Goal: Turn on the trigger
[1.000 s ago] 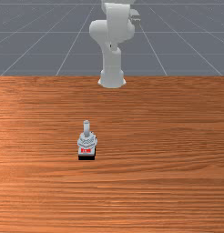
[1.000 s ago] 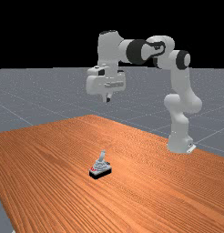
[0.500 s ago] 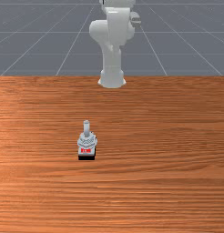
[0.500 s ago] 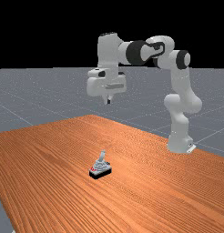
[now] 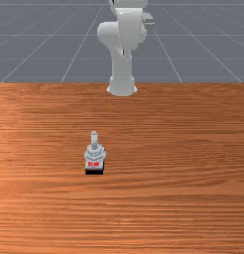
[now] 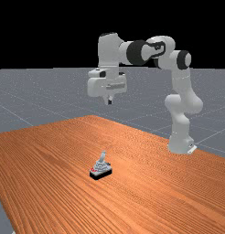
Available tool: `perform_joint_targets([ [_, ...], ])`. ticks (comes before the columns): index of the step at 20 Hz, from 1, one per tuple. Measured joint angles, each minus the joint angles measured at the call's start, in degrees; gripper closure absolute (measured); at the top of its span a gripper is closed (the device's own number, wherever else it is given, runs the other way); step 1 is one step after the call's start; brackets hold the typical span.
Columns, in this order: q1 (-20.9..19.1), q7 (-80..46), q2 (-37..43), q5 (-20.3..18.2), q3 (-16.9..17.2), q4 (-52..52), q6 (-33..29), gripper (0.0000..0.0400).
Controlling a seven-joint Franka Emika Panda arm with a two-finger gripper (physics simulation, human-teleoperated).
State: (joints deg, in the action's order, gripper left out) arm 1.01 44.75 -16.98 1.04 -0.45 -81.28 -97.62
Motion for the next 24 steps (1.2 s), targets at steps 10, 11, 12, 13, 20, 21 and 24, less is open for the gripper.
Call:
perform_joint_targets([
  [10,0.0,-0.5,0.4,0.0,0.1,-0.8,-0.8,0.0400],
  [11,0.0,-0.5,0.4,0.0,0.1,-0.8,-0.7,0.0400],
  [12,0.0,-0.5,0.5,0.0,0.1,-1.0,-1.0,0.0400],
  [13,0.0,-0.5,0.5,0.0,0.1,-0.9,-0.9,0.0400],
  [20,0.1,-0.6,0.2,0.1,0.0,-0.2,-0.2,0.0400],
  [21,0.1,-0.6,0.2,0.2,0.0,-0.2,-0.2,0.0400],
  [24,0.1,-0.4,0.2,0.0,0.0,-0.4,-0.3,0.0400],
])
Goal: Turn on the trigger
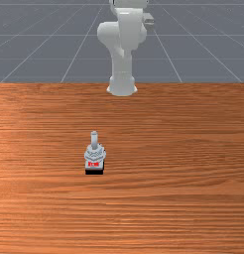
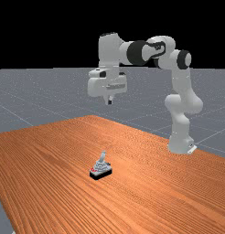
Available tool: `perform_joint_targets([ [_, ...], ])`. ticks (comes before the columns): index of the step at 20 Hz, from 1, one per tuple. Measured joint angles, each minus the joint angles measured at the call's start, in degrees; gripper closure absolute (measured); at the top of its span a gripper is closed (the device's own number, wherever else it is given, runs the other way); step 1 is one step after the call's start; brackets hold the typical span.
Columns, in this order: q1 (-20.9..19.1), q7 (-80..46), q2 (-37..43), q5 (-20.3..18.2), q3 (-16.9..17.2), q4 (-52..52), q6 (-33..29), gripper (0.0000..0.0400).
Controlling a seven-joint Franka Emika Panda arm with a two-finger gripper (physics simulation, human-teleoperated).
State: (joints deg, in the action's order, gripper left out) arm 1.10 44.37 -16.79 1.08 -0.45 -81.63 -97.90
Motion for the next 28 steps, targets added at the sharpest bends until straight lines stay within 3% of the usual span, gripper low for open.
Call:
perform_joint_targets([
  [19,0.0,-0.2,-0.7,-0.3,0.0,1.3,1.6,0.0400],
  [20,0.1,-1.5,0.0,-0.4,0.1,0.1,0.2,0.0400],
  [21,0.5,-1.1,-0.1,2.0,0.3,0.1,0.3,0.0400],
  [22,-0.1,-0.1,1.7,-0.1,0.1,-3.2,-3.7,0.0400],
  [24,-0.4,0.4,3.5,-0.2,0.3,-6.6,-8.1,0.0400],
  [25,-1.1,7.7,1.0,0.0,-0.4,-2.5,-2.7,0.0400],
  [28,-1.2,7.6,0.8,-0.1,-0.4,-8.9,-9.8,0.0400],
])
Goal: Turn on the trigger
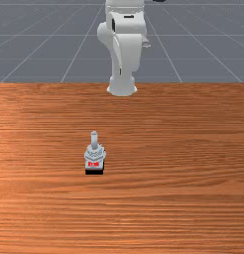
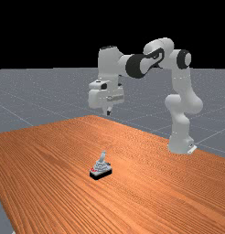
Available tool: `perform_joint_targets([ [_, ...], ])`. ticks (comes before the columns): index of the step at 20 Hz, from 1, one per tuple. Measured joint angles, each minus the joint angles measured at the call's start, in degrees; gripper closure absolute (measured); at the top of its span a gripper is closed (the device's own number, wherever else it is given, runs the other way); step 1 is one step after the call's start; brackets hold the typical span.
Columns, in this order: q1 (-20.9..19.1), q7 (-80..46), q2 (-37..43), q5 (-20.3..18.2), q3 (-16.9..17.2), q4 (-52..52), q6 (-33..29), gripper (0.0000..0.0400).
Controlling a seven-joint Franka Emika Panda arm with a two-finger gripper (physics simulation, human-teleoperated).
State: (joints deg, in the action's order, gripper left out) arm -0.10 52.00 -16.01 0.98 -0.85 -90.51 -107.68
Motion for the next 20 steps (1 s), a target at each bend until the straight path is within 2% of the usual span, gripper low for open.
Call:
perform_joint_targets([
  [1,2.9,-11.1,-0.9,9.2,1.9,-1.4,-0.8,0.0400],
  [2,2.8,-10.9,-1.4,8.6,1.9,-3.0,-2.9,0.0400],
  [4,4.0,-13.4,-3.0,11.6,2.8,-5.5,-6.2,0.0400],
  [5,1.5,-8.7,-0.5,3.7,1.2,-13.9,-21.1,0.0400],
  [6,2.0,-13.1,-4.0,2.6,1.7,-8.8,-12.5,0.0400],
  [8,2.0,-12.7,-5.8,2.8,1.7,-10.5,-15.8,0.0400],
  [9,2.8,-18.8,-6.7,2.3,2.6,-10.7,-16.3,0.0400],
  [11,2.2,-14.4,-7.7,2.7,2.0,-11.7,-18.4,0.0400],
  [13,2.5,-16.8,-4.1,2.8,2.3,-17.8,-20.4,0.0400],
  [14,1.9,-11.5,-3.2,2.9,1.5,-18.5,-17.4,0.0400],
  [16,1.9,-11.4,-1.5,2.8,1.5,-20.5,-15.0,0.0400],
  [18,2.0,-11.7,-0.3,3.0,1.5,-23.3,-19.6,0.0400],
  [19,1.2,-9.7,0.2,0.5,0.9,-24.9,-22.3,0.0400],
  [20,1.7,-9.8,0.2,3.2,1.2,-25.0,-22.4,0.0400],
])
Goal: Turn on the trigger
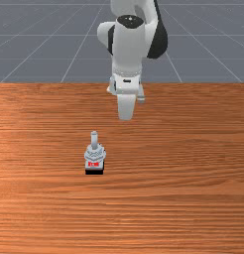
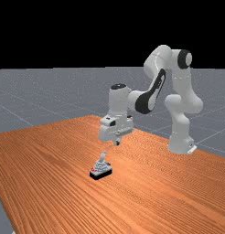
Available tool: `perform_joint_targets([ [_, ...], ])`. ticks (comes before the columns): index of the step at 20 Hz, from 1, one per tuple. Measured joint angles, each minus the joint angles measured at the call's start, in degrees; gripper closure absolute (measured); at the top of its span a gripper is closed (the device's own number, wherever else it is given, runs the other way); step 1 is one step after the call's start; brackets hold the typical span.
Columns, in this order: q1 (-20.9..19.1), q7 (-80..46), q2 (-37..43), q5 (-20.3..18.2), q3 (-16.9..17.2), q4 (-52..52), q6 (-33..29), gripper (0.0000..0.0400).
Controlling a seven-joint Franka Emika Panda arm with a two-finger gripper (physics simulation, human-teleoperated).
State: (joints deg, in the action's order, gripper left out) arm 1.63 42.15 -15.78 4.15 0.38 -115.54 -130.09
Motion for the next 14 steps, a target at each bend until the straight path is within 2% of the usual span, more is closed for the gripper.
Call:
perform_joint_targets([
  [3,0.0,0.7,1.9,0.1,-0.1,-2.9,-1.0,0.0400],
  [4,0.3,-1.4,1.5,-0.2,0.1,-1.7,2.1,0.0400],
  [5,0.2,-0.4,2.9,0.1,0.0,-4.2,-1.1,0.0400],
  [6,-0.1,-0.2,3.0,-1.6,-0.2,-4.3,-1.1,0.0400],
  [9,-0.1,-0.3,2.6,-1.5,-0.1,-4.5,-1.7,0.0400],
  [12,0.1,-0.9,1.5,-0.7,0.0,-2.5,3.0,0.0400],
  [14,0.1,-0.9,2.9,-0.7,0.0,-4.4,2.7,0.0400],
])
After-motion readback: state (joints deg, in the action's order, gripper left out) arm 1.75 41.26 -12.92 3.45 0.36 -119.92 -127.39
